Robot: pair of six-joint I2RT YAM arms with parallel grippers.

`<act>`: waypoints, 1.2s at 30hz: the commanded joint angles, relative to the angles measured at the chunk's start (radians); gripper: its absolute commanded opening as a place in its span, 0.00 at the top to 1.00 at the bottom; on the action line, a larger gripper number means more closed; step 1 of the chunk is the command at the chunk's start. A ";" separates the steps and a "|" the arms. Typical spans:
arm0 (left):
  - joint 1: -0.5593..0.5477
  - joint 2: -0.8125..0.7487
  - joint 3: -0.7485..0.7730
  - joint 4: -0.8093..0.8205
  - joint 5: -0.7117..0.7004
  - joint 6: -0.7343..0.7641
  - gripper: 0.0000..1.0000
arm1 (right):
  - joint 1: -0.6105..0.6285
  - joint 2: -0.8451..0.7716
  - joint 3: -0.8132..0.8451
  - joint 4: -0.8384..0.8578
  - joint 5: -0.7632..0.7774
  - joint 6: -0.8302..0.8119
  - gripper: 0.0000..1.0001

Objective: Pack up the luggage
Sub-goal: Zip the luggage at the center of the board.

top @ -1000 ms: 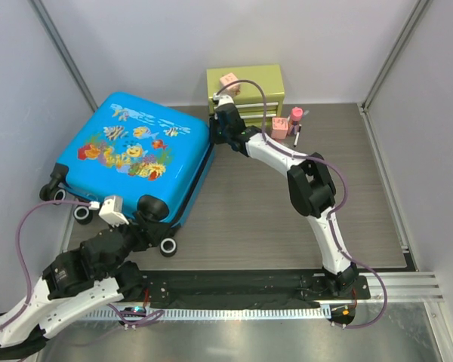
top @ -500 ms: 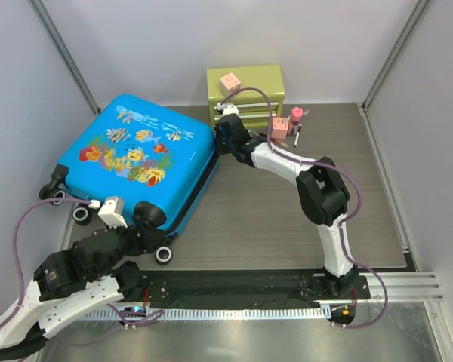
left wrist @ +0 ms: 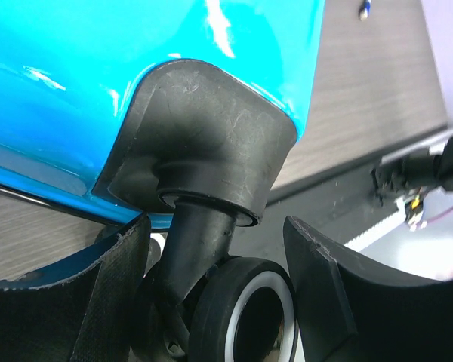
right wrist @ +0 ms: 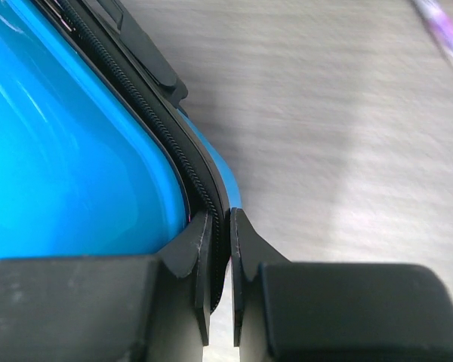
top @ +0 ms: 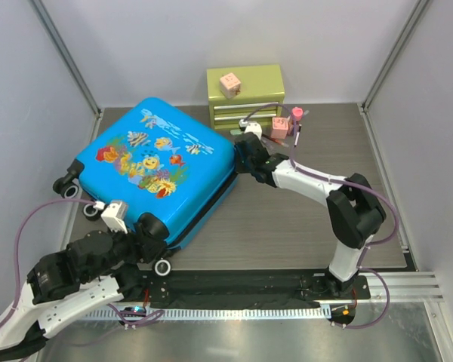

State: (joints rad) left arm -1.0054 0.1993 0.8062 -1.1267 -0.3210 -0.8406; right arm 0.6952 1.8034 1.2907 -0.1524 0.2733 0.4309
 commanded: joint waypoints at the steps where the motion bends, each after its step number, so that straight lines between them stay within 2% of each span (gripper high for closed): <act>1: 0.004 0.060 0.057 0.289 0.065 0.050 1.00 | 0.059 -0.163 -0.108 -0.157 -0.083 0.061 0.99; 8: 0.004 0.117 0.025 0.375 0.178 0.078 1.00 | 0.059 -0.355 -0.240 -0.213 0.013 0.108 0.99; 19: 0.004 0.158 -0.100 0.651 0.318 0.071 1.00 | 0.058 -0.622 -0.424 -0.366 0.110 0.173 0.99; 20: 0.004 0.163 -0.110 0.666 0.347 0.067 1.00 | 0.058 -0.657 -0.436 -0.372 0.103 0.174 0.96; 21: 0.004 0.173 -0.119 0.683 0.352 0.063 1.00 | 0.058 -0.676 -0.442 -0.381 0.087 0.172 0.88; 22: 0.004 0.175 -0.119 0.702 0.353 0.063 1.00 | 0.058 -0.691 -0.445 -0.387 0.086 0.169 0.79; 23: 0.004 0.176 -0.116 0.709 0.353 0.064 1.00 | 0.058 -0.719 -0.445 -0.397 0.084 0.164 0.61; 26: 0.004 0.177 -0.107 0.735 0.350 0.067 1.00 | 0.056 -0.771 -0.447 -0.409 0.073 0.140 0.35; 29: 0.004 0.184 -0.094 0.749 0.352 0.071 1.00 | 0.056 -0.800 -0.433 -0.412 0.032 0.126 0.26; 36: 0.004 0.186 -0.091 0.777 0.361 0.061 1.00 | 0.047 -0.895 -0.343 -0.539 0.083 0.104 0.18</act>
State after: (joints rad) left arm -1.0073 0.3992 0.6746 -0.6319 0.0525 -0.7822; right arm 0.7506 0.9768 0.8581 -0.6312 0.3500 0.5716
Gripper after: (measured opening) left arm 0.689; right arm 0.807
